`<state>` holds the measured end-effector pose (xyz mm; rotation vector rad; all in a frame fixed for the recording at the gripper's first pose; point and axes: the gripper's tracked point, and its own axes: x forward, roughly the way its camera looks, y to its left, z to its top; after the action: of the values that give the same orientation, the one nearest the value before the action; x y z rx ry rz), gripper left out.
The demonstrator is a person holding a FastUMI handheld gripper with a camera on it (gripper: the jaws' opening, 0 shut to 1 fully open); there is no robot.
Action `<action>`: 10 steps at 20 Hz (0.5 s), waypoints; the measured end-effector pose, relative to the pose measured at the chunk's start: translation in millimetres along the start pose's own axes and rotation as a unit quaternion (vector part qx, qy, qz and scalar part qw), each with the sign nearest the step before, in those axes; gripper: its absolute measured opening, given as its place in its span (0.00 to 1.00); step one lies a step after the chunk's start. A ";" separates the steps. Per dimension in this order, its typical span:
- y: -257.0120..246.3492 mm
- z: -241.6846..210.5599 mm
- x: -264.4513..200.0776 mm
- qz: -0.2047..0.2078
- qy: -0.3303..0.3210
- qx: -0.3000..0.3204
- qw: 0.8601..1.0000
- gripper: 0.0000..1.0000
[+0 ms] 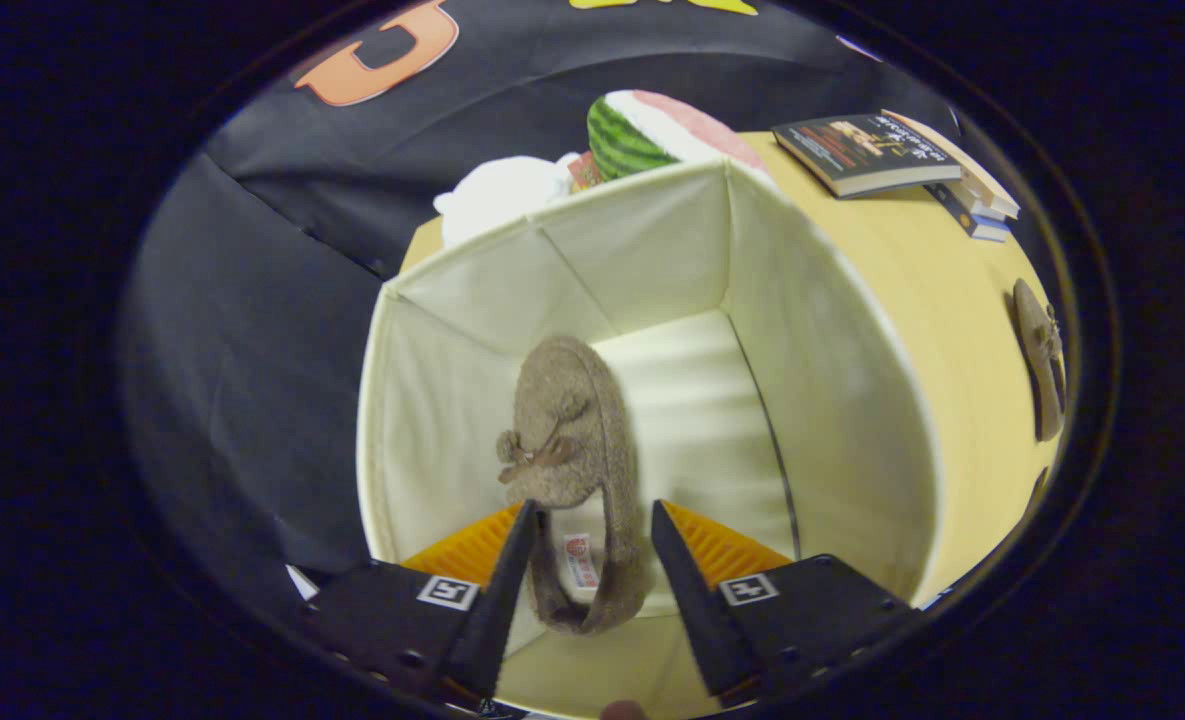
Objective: Open the storage box then place both shoes into the box .Put the left shoe in first, then the right shoe, with the right side of both shoes facing outward in a uniform manner.
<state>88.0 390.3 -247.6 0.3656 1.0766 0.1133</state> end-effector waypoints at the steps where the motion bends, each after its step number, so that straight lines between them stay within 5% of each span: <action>1: 0.7 6.6 -11.1 0.007 -0.014 -0.006 1.000 0.79; 4: 4.2 27.5 -55.0 0.036 -0.061 -0.014 0.997 0.95; 10: -39.8 55.9 -160.1 0.066 -0.146 -0.039 0.986 0.96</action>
<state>57.5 297.2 -103.6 0.3703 0.7564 0.2119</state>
